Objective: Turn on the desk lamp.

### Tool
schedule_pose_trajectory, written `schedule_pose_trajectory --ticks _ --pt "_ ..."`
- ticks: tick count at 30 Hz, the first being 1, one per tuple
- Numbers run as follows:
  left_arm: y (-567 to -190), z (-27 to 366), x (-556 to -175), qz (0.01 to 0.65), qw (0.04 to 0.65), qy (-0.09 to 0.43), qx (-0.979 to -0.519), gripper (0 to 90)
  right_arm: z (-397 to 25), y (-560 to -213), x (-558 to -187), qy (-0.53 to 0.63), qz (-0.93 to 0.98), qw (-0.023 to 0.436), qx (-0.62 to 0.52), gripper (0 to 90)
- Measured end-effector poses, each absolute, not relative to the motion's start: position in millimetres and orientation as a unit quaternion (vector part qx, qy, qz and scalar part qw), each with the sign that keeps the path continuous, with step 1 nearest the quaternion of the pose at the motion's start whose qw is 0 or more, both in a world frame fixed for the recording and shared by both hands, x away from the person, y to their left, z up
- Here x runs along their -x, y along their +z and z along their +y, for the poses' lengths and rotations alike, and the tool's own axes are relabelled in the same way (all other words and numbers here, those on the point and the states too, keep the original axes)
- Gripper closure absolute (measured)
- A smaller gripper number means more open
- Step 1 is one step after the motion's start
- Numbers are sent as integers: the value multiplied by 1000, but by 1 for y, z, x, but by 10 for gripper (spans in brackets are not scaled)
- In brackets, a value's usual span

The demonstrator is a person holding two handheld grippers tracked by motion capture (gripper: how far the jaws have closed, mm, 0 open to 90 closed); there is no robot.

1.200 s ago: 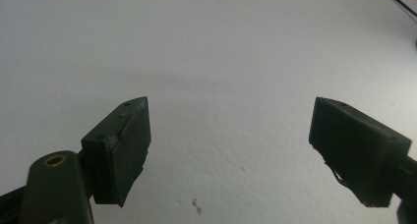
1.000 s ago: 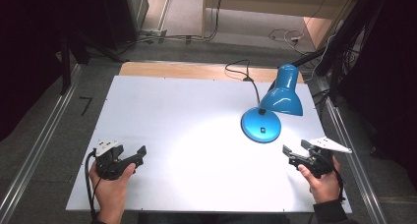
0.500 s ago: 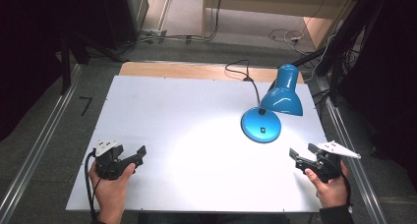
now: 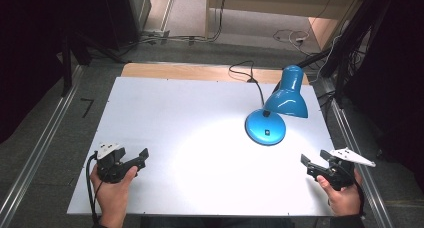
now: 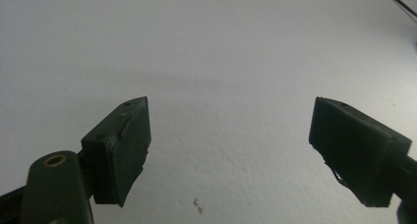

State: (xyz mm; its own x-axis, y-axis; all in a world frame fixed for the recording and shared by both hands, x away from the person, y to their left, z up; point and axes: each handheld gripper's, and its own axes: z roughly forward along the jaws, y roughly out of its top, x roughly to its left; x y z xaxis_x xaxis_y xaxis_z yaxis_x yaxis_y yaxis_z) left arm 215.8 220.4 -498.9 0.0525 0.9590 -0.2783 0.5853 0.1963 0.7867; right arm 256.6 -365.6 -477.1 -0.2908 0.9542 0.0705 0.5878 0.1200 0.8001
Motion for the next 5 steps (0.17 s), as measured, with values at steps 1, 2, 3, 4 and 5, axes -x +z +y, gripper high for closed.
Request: schedule_pose_trajectory --ticks 1,2,3,4,5 --pt "-499 220 -216 651 417 224 -594 165 -368 -477 -256 378 708 243 -545 197" --pt "-499 221 -216 651 417 224 -594 165 -369 -478 -255 377 707 245 -546 190" --pt "-499 220 -216 651 417 223 -593 165 -371 -479 -255 376 706 246 -547 178" --pt "-499 220 -216 651 417 223 -594 165 -373 -481 -256 373 705 249 -550 163" --pt "-499 220 -216 651 418 223 -593 165 -374 -483 -257 370 704 248 -553 156"
